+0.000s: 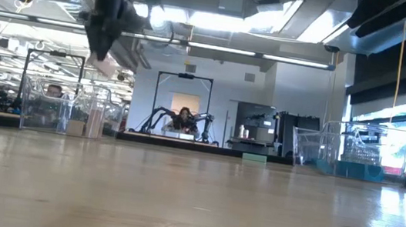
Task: Sort & place blocks by color
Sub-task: Put the brown block into the top left transparent bin
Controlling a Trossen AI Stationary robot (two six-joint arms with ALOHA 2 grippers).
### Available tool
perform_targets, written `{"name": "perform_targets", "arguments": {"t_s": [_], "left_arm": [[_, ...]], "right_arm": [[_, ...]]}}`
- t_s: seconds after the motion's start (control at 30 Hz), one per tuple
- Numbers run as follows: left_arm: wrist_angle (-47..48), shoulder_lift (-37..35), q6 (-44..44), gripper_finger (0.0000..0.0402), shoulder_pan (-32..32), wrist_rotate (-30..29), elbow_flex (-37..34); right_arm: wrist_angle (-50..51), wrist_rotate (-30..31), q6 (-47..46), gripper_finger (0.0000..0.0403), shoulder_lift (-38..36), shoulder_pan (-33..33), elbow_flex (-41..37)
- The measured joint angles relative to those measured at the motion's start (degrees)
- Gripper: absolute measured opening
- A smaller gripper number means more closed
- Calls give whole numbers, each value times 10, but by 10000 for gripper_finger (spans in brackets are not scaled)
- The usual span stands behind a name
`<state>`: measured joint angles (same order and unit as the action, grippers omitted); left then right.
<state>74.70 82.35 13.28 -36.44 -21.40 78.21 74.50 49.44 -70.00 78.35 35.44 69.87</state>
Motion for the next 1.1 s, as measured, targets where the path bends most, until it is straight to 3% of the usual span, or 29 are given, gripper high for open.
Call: {"name": "perform_targets", "arguments": {"t_s": [0.13,0.33,0.5,0.77,1.1], "left_arm": [[-49,3,0,117,-49,28,-61],[-168,3,-2,117,-89,5,-163],[-222,3,-4,117,-119,38,-211],[-236,3,-33,146,-135,39,-241],[-256,3,-33,153,-136,39,-241]], "right_arm": [[0,0,0,260,0,0,0],[-1,0,0,260,0,0,0],[-2,0,0,260,0,0,0],[-5,0,0,260,0,0,0],[-5,0,0,260,0,0,0]]}}
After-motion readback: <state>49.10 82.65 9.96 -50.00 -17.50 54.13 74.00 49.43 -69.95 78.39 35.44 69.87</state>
